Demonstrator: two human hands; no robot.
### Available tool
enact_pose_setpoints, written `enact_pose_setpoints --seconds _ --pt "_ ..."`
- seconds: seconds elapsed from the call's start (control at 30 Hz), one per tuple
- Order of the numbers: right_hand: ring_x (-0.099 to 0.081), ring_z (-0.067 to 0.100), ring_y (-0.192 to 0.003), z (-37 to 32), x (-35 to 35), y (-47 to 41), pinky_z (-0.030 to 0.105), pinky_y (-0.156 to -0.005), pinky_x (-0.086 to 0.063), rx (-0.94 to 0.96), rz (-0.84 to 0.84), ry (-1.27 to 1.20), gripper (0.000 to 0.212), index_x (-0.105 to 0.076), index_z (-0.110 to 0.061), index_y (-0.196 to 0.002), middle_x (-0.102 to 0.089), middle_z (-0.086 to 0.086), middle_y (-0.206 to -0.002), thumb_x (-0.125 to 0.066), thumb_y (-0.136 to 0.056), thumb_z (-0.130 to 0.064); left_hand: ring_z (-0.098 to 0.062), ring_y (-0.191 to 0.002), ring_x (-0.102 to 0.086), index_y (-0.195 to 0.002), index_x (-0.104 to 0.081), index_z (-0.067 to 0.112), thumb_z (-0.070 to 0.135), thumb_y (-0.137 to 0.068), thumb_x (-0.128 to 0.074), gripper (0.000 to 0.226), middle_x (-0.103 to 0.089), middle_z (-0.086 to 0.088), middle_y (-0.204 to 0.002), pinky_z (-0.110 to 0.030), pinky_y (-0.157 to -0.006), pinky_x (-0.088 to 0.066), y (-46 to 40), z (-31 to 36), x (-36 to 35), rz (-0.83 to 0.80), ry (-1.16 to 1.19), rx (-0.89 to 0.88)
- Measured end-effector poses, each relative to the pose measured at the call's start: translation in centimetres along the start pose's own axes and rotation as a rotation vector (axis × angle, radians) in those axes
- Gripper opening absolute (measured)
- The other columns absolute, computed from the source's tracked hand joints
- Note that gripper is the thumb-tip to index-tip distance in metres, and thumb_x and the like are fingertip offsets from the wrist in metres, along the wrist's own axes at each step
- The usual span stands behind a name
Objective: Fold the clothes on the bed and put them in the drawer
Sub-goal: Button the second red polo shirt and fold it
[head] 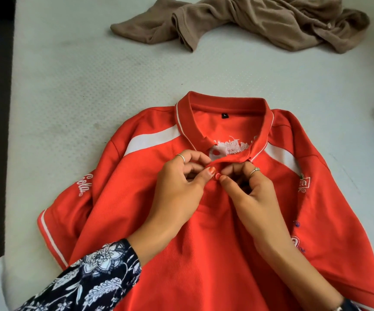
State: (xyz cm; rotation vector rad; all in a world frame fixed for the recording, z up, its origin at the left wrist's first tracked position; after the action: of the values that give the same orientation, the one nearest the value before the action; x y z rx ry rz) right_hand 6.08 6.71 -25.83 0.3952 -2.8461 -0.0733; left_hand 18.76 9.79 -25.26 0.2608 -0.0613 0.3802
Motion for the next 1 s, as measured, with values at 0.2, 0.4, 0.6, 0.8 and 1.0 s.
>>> enact_pose_setpoints --seconds 0.2,0.4,0.6,0.8,1.0 --pt "-0.048 0.008 -0.065 -0.2 0.6 -0.5 0.014 -0.059 -0.040 -0.103 -0.061 -0.093 0.012 -0.064 -0.012 -0.083 -0.060 -0.005 -0.070 -0.068 -0.084 -0.002 -0.006 -0.063 -0.059 -0.088 -0.060 0.021 0.007 -0.088 -0.066 0.016 -0.068 0.001 -0.071 -0.023 -0.064 -0.048 -0.2 -0.3 0.2 -0.034 0.012 0.011" --pt "-0.051 0.001 -0.064 -1.0 0.9 -0.5 0.012 -0.061 -0.041 -0.176 0.022 -0.224 0.019 -0.064 -0.004 -0.082 -0.061 -0.005 -0.069 -0.066 -0.089 -0.022 0.002 -0.067 -0.062 -0.098 -0.059 0.023 0.004 -0.088 -0.064 0.022 -0.066 0.007 -0.076 -0.012 -0.064 -0.047 -0.1 -0.4 -0.2 -0.071 -0.195 -0.139" --pt "-0.051 0.010 -0.055 -0.8 1.4 -1.5 0.020 -0.055 -0.044 -0.293 0.129 -0.343 0.017 -0.060 -0.003 -0.081 -0.060 0.006 -0.064 -0.058 -0.093 -0.014 -0.001 -0.068 -0.063 -0.100 -0.060 0.038 0.016 -0.090 -0.064 0.024 -0.067 0.011 -0.074 -0.013 -0.063 -0.048 -0.3 -0.2 -0.2 -0.075 -0.265 -0.209" --pt "-0.051 0.006 -0.050 -0.2 1.6 -1.3 0.014 -0.054 -0.044 -0.285 0.182 -0.436 0.007 -0.058 -0.002 -0.085 -0.059 -0.001 -0.056 -0.059 -0.089 0.004 0.000 -0.060 -0.058 -0.096 -0.071 0.017 0.031 -0.093 -0.053 0.023 -0.066 0.009 -0.067 -0.025 -0.066 -0.051 -1.5 0.0 -0.8 0.087 -0.314 -0.267" --pt "-0.061 0.014 -0.059 -0.3 2.1 -1.5 0.017 -0.058 -0.052 -0.351 0.169 -0.615 0.009 -0.057 -0.001 -0.091 -0.063 0.006 -0.064 -0.062 -0.086 0.004 -0.012 -0.064 -0.059 -0.101 -0.073 0.015 0.016 -0.084 -0.070 0.017 -0.065 0.005 -0.088 -0.030 -0.064 -0.051 -2.5 0.2 -2.9 0.273 -0.562 -0.430"
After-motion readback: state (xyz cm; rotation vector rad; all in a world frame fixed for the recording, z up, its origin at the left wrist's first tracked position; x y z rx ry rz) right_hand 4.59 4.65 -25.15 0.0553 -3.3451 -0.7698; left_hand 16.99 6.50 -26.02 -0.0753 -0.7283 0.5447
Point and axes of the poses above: each hand's wrist, its own y-axis away from the middle knuckle, its own x-axis out of the back of the hand, z = x × y, the point moved 1 cm from there along -y, towards the middle knuckle
